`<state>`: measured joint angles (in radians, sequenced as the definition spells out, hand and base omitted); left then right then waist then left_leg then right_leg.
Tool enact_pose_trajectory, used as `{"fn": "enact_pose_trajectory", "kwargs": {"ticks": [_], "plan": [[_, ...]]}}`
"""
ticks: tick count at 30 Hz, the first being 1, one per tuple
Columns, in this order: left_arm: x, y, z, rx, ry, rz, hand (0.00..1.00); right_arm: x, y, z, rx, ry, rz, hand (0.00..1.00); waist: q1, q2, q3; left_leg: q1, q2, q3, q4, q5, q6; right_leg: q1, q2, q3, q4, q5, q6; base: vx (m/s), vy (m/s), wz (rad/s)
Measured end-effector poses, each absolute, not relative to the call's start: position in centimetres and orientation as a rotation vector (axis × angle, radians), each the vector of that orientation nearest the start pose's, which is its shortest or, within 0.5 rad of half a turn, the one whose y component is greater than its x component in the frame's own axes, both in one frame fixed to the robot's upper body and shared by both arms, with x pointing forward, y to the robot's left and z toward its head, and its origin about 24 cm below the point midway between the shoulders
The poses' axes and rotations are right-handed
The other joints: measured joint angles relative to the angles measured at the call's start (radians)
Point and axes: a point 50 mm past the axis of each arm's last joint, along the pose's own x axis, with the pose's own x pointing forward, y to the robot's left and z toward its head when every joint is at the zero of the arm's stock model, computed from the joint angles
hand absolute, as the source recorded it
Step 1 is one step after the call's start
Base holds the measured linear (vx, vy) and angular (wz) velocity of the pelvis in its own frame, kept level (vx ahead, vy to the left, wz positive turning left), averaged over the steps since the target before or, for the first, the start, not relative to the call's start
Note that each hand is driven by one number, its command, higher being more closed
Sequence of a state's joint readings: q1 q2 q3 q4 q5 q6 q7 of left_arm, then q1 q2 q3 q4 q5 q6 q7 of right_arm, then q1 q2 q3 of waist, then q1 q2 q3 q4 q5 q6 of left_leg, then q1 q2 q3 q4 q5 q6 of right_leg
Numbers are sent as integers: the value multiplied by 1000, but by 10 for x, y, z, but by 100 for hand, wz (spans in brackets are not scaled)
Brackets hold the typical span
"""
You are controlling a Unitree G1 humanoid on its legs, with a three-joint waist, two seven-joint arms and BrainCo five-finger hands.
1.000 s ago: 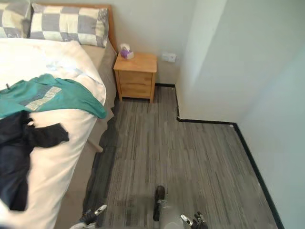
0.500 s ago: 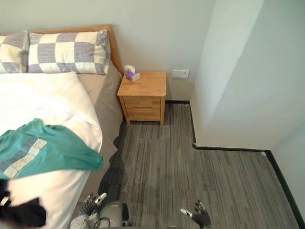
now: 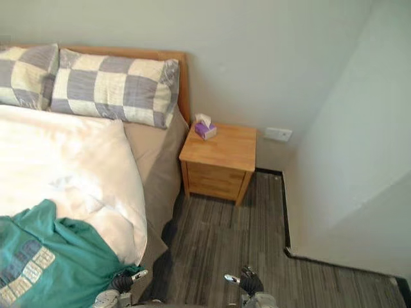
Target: Tidy the bed and pick cloth on bed and put in laundry
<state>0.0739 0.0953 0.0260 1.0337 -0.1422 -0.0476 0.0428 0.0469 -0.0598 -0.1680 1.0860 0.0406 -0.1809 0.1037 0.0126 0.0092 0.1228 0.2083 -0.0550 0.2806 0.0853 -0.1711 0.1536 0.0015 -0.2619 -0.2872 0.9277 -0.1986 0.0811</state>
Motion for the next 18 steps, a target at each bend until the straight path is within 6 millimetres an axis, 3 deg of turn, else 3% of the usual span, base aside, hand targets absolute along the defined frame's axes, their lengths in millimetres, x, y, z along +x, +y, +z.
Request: {"fn": "enact_pose_trajectory", "kwargs": {"ticks": [2,4,6,7,8,9,10,12,14,18], "plan": [[104,195,-159,-50,1064,213,0,117,-191,-153,95,928,-120,0,-3,7,8,19,20,-61,-14,-9,-16,-69,19,-24,-147,-57,7,217,-120,85],[105,194,-159,-66,1061,220,0,118,-192,-153,90,931,-119,0,-12,0,11,20,47,-169,-10,-17,-42,-91,46,-16,-425,-42,18,220,-238,148],[106,195,-159,-86,1055,239,0,118,-190,-153,84,938,-108,0,-8,-11,19,17,69,-283,-7,-43,-84,-99,65,77,-701,66,25,247,-355,157],[106,196,-158,-96,1051,255,0,119,-189,-153,79,939,-98,0,-4,-16,22,17,74,-314,-2,-58,-91,-100,66,112,-761,102,34,231,-400,146],[106,200,-158,-125,1037,297,0,119,-185,-154,66,941,-66,0,7,-32,28,14,79,-368,18,-88,-121,-94,66,193,-844,137,47,239,-445,135],[104,207,-157,-152,1023,351,0,120,-177,-154,44,944,-7,0,14,-57,28,16,81,-413,46,-121,-155,-88,73,283,-844,168,95,245,-457,139],[102,208,-157,-167,1025,371,0,121,-176,-154,36,940,9,0,16,-53,24,17,98,-436,56,-124,-161,-82,95,301,-813,174,98,277,-474,150],[92,197,-160,-226,1037,394,0,121,-180,-151,-2,927,62,0,6,-13,14,5,154,-457,81,-117,-185,-78,158,315,-680,76,39,267,-379,145],[85,192,-162,-286,1042,440,0,127,-171,-149,-91,900,210,0,20,8,1,6,189,-490,67,-99,-217,-79,172,250,-578,-1,9,284,-359,123],[82,194,-161,-315,1014,485,0,126,-156,-150,-107,898,337,0,38,1,-13,-48,216,-471,93,-21,-228,2,145,129,-590,-26,-21,242,-223,140]]}}
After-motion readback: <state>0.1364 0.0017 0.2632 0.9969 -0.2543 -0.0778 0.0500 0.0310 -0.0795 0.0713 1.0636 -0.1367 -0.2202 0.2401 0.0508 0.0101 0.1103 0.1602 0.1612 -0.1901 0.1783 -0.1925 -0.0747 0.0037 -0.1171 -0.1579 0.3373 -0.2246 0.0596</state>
